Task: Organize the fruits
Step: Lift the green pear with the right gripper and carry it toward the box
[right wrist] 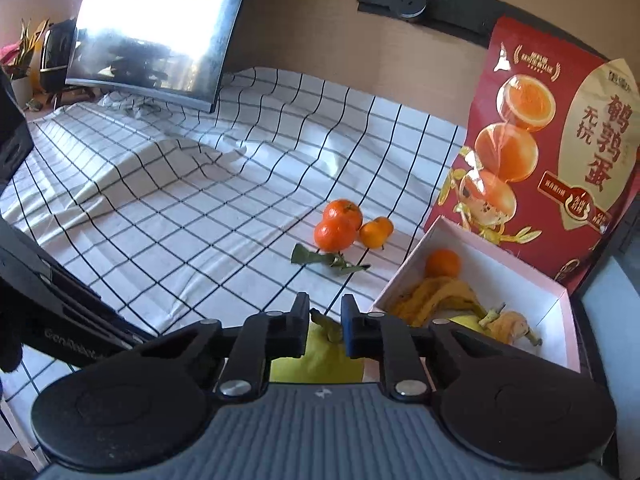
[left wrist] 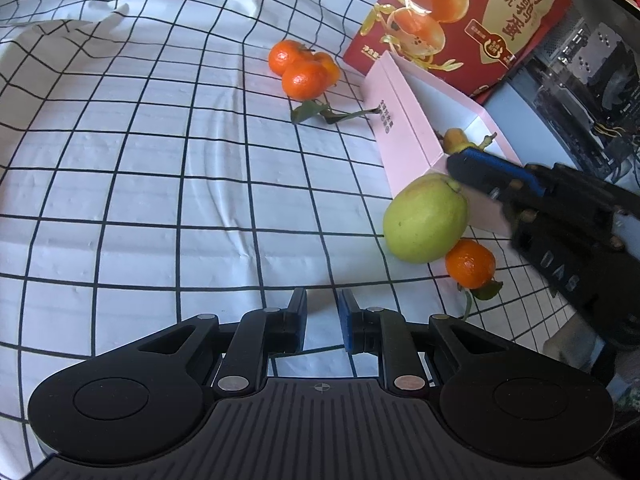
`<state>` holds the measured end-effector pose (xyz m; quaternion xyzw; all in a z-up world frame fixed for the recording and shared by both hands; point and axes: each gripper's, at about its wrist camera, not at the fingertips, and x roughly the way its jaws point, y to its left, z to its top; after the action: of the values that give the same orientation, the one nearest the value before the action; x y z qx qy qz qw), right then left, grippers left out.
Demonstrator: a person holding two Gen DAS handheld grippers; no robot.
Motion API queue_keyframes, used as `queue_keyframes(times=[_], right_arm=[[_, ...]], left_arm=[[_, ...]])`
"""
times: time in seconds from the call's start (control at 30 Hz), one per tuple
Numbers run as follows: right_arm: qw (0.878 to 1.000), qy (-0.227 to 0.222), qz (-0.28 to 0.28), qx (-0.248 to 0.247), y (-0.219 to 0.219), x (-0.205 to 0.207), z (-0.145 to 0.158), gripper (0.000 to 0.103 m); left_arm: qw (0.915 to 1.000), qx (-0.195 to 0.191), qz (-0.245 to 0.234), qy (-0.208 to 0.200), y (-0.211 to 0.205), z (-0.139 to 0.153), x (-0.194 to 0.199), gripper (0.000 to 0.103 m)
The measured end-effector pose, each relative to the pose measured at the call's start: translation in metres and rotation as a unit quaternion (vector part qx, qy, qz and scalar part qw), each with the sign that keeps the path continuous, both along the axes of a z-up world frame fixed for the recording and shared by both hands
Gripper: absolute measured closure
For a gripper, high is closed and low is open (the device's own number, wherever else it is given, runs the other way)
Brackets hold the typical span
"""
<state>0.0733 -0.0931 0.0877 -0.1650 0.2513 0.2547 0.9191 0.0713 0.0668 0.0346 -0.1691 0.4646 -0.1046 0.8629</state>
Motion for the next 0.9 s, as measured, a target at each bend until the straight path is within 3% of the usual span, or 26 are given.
queue_keyframes(times=[0.2, 0.53, 0.63, 0.7, 0.77, 0.9], right_arm=[[1.0, -0.016, -0.008, 0.001, -0.006, 0.001, 0.01, 0.098], [0.999, 0.016, -0.028, 0.004, -0.033, -0.002, 0.001, 0.098], [0.998, 0.044, -0.031, 0.031, -0.038, -0.003, -0.003, 0.082], [0.996, 0.065, -0.03, 0.049, -0.039, -0.003, -0.007, 0.046], [0.995, 0.077, -0.034, 0.062, -0.037, -0.003, -0.012, 0.04], [0.992, 0.103, -0.038, 0.07, -0.028, 0.008, -0.023, 0.04]], left_arm=[[1.0, -0.001, -0.002, -0.002, -0.002, 0.001, 0.0, 0.083], [1.0, -0.002, -0.004, -0.001, -0.003, -0.001, 0.002, 0.083], [1.0, -0.002, -0.009, -0.002, -0.005, -0.001, 0.003, 0.083], [0.9999, -0.001, -0.012, -0.003, -0.007, -0.001, 0.003, 0.083], [0.9999, 0.0, -0.014, -0.003, -0.008, -0.001, 0.003, 0.083], [0.9999, 0.004, -0.016, -0.005, -0.009, 0.0, 0.003, 0.083]])
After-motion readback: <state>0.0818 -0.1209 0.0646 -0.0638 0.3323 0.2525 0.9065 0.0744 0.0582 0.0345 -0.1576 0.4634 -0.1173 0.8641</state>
